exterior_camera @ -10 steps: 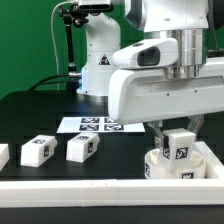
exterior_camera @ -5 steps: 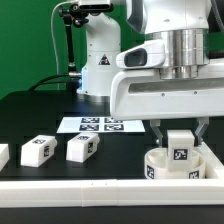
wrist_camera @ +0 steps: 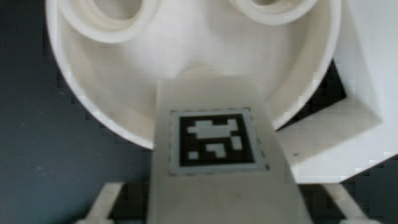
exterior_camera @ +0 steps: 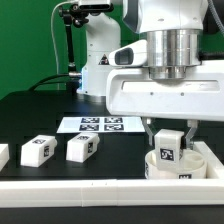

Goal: Assemble stool

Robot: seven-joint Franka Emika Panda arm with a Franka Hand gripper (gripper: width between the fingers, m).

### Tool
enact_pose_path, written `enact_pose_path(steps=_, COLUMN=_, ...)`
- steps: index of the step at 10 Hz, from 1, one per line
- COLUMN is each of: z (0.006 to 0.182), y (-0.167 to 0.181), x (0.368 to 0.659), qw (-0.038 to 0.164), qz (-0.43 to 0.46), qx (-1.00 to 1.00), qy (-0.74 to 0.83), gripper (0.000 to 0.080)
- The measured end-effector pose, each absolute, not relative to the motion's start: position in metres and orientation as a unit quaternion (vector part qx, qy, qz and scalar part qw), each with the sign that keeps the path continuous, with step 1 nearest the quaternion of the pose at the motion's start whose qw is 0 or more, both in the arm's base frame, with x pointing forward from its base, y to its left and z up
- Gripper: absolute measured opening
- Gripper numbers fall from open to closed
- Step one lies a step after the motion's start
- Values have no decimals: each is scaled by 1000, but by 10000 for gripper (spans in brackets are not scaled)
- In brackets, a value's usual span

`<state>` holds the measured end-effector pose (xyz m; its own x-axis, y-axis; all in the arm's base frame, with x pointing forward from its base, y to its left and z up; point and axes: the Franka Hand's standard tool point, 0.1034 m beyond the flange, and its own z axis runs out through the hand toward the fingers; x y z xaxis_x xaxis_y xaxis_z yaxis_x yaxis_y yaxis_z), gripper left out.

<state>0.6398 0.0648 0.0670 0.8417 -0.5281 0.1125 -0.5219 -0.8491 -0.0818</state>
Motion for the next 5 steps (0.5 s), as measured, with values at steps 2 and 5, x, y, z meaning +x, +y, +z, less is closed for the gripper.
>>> enact_pose_path(steps=2, z=67, y=63, x=640, qw=25, qz=-65, qx=-954, qy=291, gripper=340)
enact_pose_path(steps=5, z=71, y=63, x=638, qw=24, qz=-63, qx=-961, qy=269, gripper=599)
